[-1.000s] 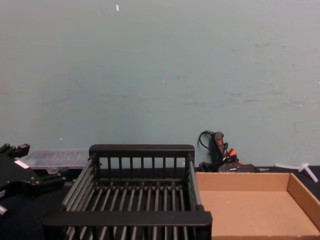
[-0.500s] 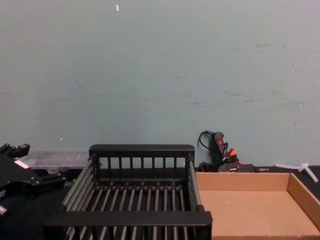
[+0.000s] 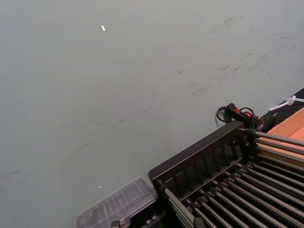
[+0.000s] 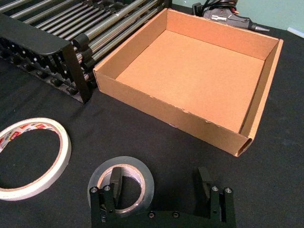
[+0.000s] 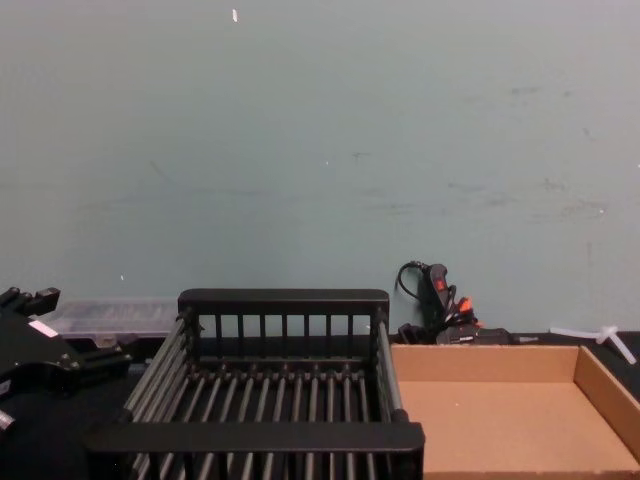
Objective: Pick up the white tape and place it into the black box , Pick up the silver tape and place it into the brown box.
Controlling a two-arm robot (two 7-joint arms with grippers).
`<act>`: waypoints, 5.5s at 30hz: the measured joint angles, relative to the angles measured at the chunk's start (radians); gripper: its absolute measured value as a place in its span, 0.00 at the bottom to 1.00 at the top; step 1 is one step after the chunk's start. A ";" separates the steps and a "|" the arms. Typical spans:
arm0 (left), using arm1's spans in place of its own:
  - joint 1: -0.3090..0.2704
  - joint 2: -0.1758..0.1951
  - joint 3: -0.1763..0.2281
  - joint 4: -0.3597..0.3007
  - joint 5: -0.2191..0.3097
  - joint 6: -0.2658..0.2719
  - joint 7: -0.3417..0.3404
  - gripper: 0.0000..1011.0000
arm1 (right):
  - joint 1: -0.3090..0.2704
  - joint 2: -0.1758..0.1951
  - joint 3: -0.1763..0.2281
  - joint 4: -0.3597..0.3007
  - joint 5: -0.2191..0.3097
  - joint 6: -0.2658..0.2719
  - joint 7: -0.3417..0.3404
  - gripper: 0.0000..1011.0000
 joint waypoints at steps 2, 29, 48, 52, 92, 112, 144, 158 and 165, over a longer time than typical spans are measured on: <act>0.000 0.000 0.000 0.000 0.000 0.000 0.000 0.99 | 0.000 0.000 0.000 0.000 0.000 0.000 0.000 0.99; 0.000 0.000 0.000 0.000 0.000 0.000 0.000 0.99 | 0.000 0.002 -0.002 0.000 0.004 -0.003 -0.001 0.39; 0.000 0.000 0.000 0.000 0.000 0.000 0.000 0.99 | 0.000 0.002 -0.002 0.000 0.004 -0.003 -0.001 0.15; 0.000 0.000 0.000 0.000 0.000 0.000 0.000 0.99 | -0.007 0.002 0.008 -0.007 0.006 -0.013 0.015 0.15; 0.000 0.000 0.000 0.000 0.000 0.000 0.000 0.99 | 0.220 -0.080 0.025 0.054 0.022 -0.103 0.004 0.15; 0.000 0.000 0.000 0.000 0.000 0.000 0.000 0.99 | 0.448 -0.230 -0.033 0.346 -0.084 -0.116 -0.045 0.15; 0.000 0.000 0.000 0.000 0.000 0.000 0.000 0.99 | 0.499 -0.287 -0.036 0.492 -0.149 -0.069 -0.028 0.15; 0.000 0.000 0.000 0.000 0.000 0.000 0.000 0.99 | 0.499 -0.287 -0.036 0.491 -0.147 -0.070 -0.029 0.50; 0.000 0.000 0.000 0.000 0.000 0.000 0.000 0.99 | 0.499 -0.287 -0.036 0.490 -0.146 -0.070 -0.029 0.71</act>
